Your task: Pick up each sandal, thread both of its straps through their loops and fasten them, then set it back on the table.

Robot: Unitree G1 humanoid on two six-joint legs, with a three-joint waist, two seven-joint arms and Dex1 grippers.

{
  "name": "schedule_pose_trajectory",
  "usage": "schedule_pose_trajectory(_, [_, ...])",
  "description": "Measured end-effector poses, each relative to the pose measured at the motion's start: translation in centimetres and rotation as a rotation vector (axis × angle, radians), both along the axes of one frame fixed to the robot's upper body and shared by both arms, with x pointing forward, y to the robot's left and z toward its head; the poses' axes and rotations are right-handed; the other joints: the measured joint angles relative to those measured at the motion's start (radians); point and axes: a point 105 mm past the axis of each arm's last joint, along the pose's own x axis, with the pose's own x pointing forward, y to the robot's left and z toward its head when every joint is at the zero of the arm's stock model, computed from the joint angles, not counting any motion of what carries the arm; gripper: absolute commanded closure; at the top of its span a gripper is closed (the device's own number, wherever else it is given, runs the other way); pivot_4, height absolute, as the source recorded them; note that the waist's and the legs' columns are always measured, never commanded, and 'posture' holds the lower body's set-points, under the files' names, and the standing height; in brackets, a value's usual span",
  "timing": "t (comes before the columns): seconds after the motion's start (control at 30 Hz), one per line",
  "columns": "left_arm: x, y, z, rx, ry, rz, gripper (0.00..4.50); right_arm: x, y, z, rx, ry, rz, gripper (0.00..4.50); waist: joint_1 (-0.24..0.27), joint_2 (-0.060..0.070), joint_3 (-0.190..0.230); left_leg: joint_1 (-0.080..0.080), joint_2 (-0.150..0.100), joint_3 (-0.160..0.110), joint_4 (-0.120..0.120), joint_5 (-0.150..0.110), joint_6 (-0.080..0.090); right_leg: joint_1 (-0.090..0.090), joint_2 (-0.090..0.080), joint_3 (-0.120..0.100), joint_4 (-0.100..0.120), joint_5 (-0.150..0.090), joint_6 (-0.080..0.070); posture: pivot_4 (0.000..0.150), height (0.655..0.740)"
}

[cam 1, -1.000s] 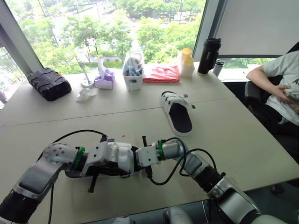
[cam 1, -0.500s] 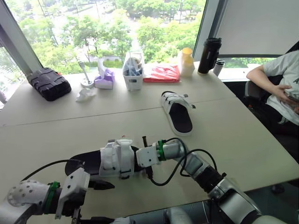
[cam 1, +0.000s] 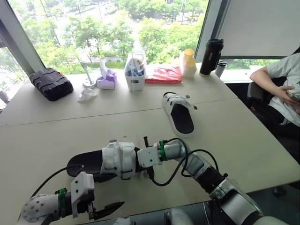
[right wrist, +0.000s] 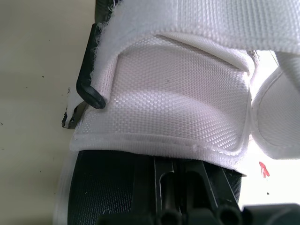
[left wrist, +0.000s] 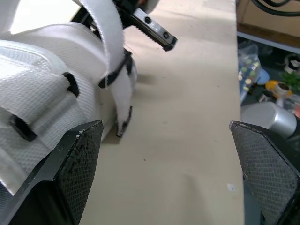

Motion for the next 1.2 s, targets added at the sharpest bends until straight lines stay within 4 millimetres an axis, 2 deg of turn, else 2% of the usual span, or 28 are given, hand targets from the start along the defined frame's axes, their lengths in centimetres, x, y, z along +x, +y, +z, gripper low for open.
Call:
schedule_pose_trajectory(0.27, [0.7, -1.9, -1.4, -0.061, 0.041, -0.009, 0.03, 0.0, 0.0, 0.0, -0.002, 0.0, -0.001, 4.5, 0.001, 0.0, 0.0, 0.0, 0.0, 0.0, 0.0, 0.0, 0.0, 0.0, 0.0, 0.0, 0.0, 0.0, 0.0, 0.15, 0.74])
schedule_pose_trajectory(0.57, [1.2, -3.5, -2.0, -0.107, 0.088, -0.022, 0.03, 0.2, -0.1, 0.0, -0.005, 0.001, -0.008, 4.5, 0.003, 0.001, 0.0, 0.0, 0.0, 0.0, 0.001, 0.0, 0.0, 0.001, 0.0, 0.0, 0.001, 0.0, 0.0, 0.15, 0.74])
schedule_pose_trajectory(0.6, [1.3, -3.7, -2.1, -0.112, 0.092, -0.021, 0.53, 0.2, -0.1, 0.0, -0.004, 0.001, -0.009, 4.5, 0.003, 0.001, 0.0, 0.0, 0.0, 0.0, 0.001, 0.0, 0.0, 0.001, 0.0, 0.0, 0.001, 0.0, 0.0, 0.15, 0.74])
schedule_pose_trajectory(0.7, [1.9, -3.8, -1.9, -0.118, 0.079, 0.001, 1.6, 0.1, -0.1, 0.0, -0.003, 0.001, -0.008, 4.5, 0.002, 0.001, -0.001, 0.0, 0.0, 0.0, 0.001, 0.0, 0.0, 0.001, 0.0, 0.0, 0.001, 0.0, 0.0, 0.15, 0.74])
schedule_pose_trajectory(0.73, [2.1, -3.8, -1.7, -0.118, 0.07, 0.007, 2.23, 0.1, 0.0, 0.0, -0.003, 0.002, -0.007, 4.5, 0.001, 0.001, -0.001, 0.0, 0.0, 0.0, 0.001, 0.0, 0.0, 0.001, 0.0, 0.0, 0.001, 0.0, 0.0, 0.15, 0.74])
schedule_pose_trajectory(0.83, [2.3, -3.8, -1.7, -0.119, 0.069, 0.021, 3.73, 0.0, 0.1, 0.0, 0.0, 0.003, -0.002, 4.5, 0.0, 0.001, -0.001, 0.0, 0.0, 0.0, 0.001, 0.0, 0.0, 0.0, 0.0, 0.0, 0.001, 0.0, 0.001, 0.15, 0.74])
schedule_pose_trajectory(0.9, [2.2, -3.7, -1.8, -0.126, 0.084, 0.029, 4.45, 0.0, 0.1, 0.0, 0.0, 0.003, -0.002, 4.5, 0.001, 0.001, -0.001, 0.0, 0.0, 0.0, 0.001, 0.0, 0.0, 0.0, 0.0, 0.0, 0.001, 0.0, 0.001, 0.15, 0.74])
schedule_pose_trajectory(0.97, [2.1, -3.7, -1.9, -0.13, 0.099, 0.036, 4.45, 0.0, 0.1, 0.0, 0.0, 0.003, -0.003, 4.5, 0.001, 0.001, -0.001, 0.0, 0.0, 0.0, 0.001, 0.0, 0.0, 0.0, 0.0, 0.0, 0.001, 0.0, 0.001, 0.15, 0.74])
schedule_pose_trajectory(1.07, [0.9, -3.4, -2.2, -0.093, 0.162, -0.001, 4.45, 0.0, 0.1, 0.0, -0.001, 0.003, -0.002, 4.5, 0.0, 0.001, -0.001, 0.0, 0.0, 0.0, 0.0, 0.0, 0.0, 0.0, 0.0, 0.0, 0.0, 0.0, 0.001, 0.15, 0.74])
schedule_pose_trajectory(1.2, [-1.8, -3.6, -3.0, -0.038, 0.277, -0.102, 4.45, -0.1, 0.2, 0.0, -0.001, 0.002, 0.001, 4.5, -0.001, 0.001, -0.001, 0.0, 0.0, 0.0, 0.0, 0.0, 0.0, 0.0, 0.0, 0.0, 0.0, 0.0, 0.001, 0.15, 0.74])
